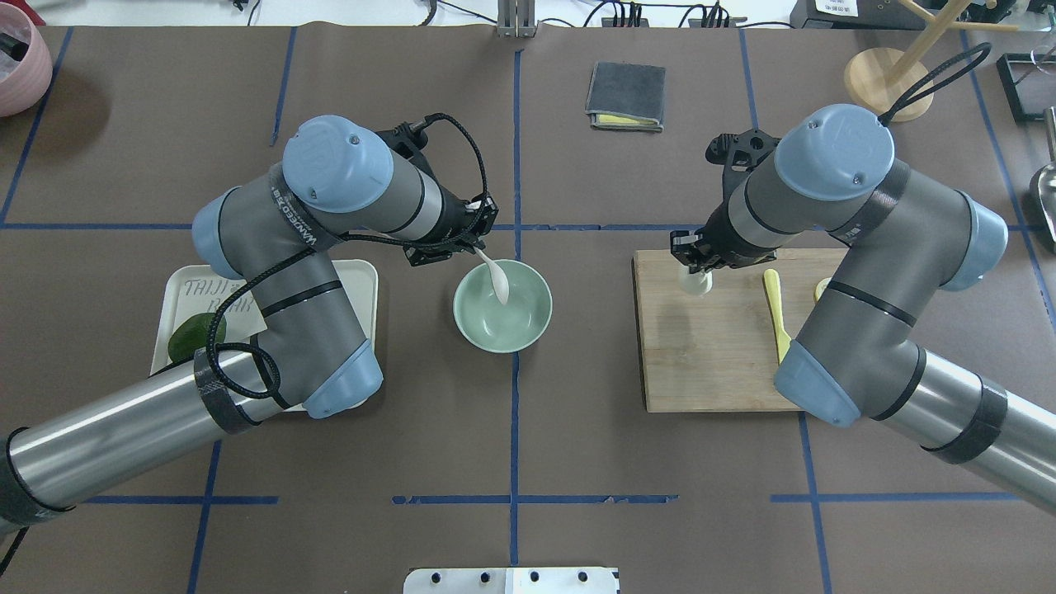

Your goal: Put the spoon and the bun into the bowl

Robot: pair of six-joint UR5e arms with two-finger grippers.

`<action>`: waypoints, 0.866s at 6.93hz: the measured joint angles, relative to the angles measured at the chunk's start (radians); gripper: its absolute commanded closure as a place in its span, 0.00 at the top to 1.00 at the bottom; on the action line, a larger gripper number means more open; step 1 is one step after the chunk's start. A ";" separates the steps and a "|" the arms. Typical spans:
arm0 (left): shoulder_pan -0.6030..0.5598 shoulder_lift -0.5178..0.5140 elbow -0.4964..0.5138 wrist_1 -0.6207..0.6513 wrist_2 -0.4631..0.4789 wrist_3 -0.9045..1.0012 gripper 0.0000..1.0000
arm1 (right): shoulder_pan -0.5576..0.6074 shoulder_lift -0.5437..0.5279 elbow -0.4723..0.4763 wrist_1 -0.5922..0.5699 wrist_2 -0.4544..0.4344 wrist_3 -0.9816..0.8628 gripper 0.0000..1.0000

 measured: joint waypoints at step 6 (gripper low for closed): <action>-0.114 0.093 -0.169 0.187 -0.038 0.278 1.00 | -0.018 0.154 -0.015 -0.003 -0.001 0.018 0.00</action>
